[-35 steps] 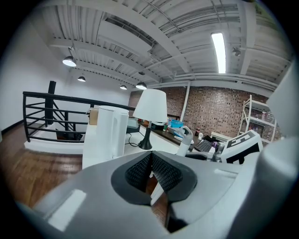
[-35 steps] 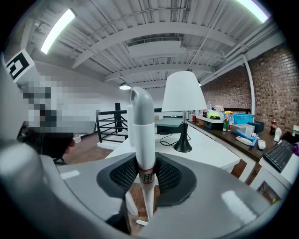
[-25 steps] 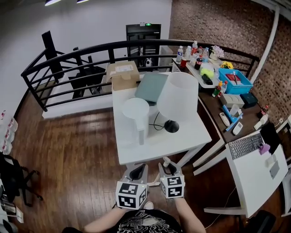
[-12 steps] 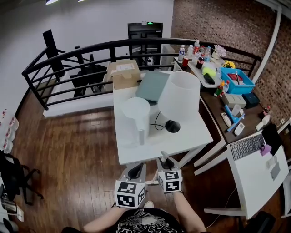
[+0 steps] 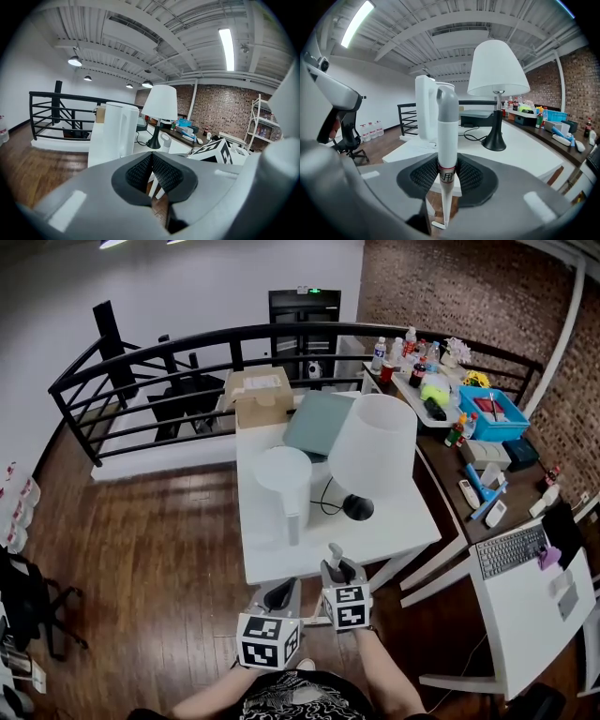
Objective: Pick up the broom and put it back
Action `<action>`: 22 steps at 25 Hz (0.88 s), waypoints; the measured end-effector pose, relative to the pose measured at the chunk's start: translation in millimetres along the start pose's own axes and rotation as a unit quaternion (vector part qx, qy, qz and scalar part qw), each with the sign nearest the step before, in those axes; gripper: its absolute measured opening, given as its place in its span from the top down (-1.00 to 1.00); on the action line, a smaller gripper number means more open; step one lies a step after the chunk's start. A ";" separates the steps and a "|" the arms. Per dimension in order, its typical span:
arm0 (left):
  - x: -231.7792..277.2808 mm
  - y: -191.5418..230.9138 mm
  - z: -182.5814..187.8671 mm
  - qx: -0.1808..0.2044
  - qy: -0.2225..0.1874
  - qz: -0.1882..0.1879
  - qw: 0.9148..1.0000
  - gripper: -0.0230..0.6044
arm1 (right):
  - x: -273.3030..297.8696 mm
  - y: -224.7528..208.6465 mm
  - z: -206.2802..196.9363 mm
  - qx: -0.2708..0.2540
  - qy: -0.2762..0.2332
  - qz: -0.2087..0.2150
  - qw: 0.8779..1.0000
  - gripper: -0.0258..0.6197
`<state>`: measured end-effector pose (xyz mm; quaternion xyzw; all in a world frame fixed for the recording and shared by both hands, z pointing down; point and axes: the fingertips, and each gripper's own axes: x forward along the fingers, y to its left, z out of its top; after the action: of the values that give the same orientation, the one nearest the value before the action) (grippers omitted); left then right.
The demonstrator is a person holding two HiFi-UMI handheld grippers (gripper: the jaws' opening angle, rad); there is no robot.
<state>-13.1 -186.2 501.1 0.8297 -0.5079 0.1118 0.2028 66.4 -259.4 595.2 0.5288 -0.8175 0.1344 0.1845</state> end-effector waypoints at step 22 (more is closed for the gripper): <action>5.5 6.1 4.9 -0.003 -0.002 -0.001 1.000 0.91 | -2.7 -3.0 6.6 0.032 -0.010 0.001 0.999 0.46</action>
<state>-16.2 -195.2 500.3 0.8298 -0.5077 0.1081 0.2048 69.1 -261.1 588.1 0.5353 -0.8150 0.1547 0.1591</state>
